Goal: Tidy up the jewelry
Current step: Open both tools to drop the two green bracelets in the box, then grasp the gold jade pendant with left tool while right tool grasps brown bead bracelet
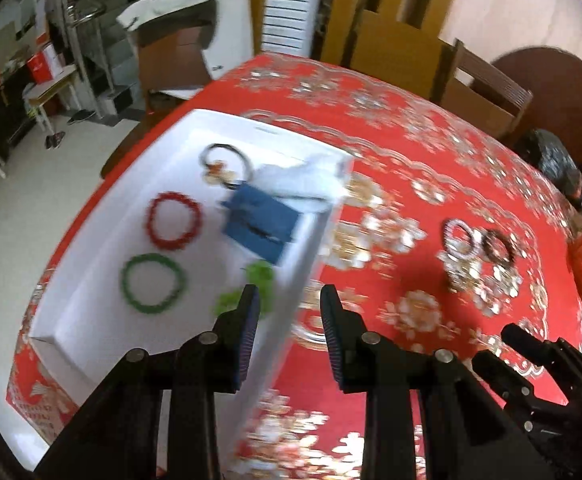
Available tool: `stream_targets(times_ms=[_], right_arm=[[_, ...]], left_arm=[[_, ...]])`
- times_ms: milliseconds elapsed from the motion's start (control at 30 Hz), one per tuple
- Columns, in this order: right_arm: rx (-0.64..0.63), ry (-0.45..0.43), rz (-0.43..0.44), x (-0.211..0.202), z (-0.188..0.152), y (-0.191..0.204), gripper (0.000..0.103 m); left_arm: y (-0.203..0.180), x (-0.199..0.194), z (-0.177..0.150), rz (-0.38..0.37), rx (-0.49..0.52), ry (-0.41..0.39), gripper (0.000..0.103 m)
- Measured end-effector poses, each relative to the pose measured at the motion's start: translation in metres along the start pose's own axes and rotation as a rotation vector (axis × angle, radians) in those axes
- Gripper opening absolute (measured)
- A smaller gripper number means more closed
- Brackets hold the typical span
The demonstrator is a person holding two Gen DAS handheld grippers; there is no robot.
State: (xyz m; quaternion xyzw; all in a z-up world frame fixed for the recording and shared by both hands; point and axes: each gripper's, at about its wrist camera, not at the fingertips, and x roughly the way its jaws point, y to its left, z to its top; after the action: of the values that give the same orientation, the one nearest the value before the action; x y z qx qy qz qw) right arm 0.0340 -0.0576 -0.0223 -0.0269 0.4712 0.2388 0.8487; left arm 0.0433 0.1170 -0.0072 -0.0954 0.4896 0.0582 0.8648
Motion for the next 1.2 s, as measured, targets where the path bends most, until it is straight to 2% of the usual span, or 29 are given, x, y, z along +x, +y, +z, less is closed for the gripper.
stream_targets(times_ms=[333,567,833,1067,1200], right_arm=[[0.130,-0.012,-0.120,-0.035,-0.030,-0.087,0.057],[0.220,-0.016,-0.167,-0.049,-0.046,-0.137,0.058],[0.259,-0.014,-0.168,-0.047,-0.047,-0.158,0.058],[0.261,-0.002,-0.153,-0.034,-0.036,-0.163,0.058],[0.272,-0.001,-0.150,-0.028,-0.028,-0.169,0.058]], left_arm=[[-0.083,0.009,-0.011,-0.058,0.114,0.028,0.057],[-0.116,0.018,-0.014,-0.084,0.162,0.056,0.057],[-0.134,0.036,-0.013,-0.148,0.155,0.113,0.057],[-0.141,0.056,-0.004,-0.266,0.082,0.160,0.062],[-0.148,0.068,0.002,-0.275,0.087,0.167,0.063]])
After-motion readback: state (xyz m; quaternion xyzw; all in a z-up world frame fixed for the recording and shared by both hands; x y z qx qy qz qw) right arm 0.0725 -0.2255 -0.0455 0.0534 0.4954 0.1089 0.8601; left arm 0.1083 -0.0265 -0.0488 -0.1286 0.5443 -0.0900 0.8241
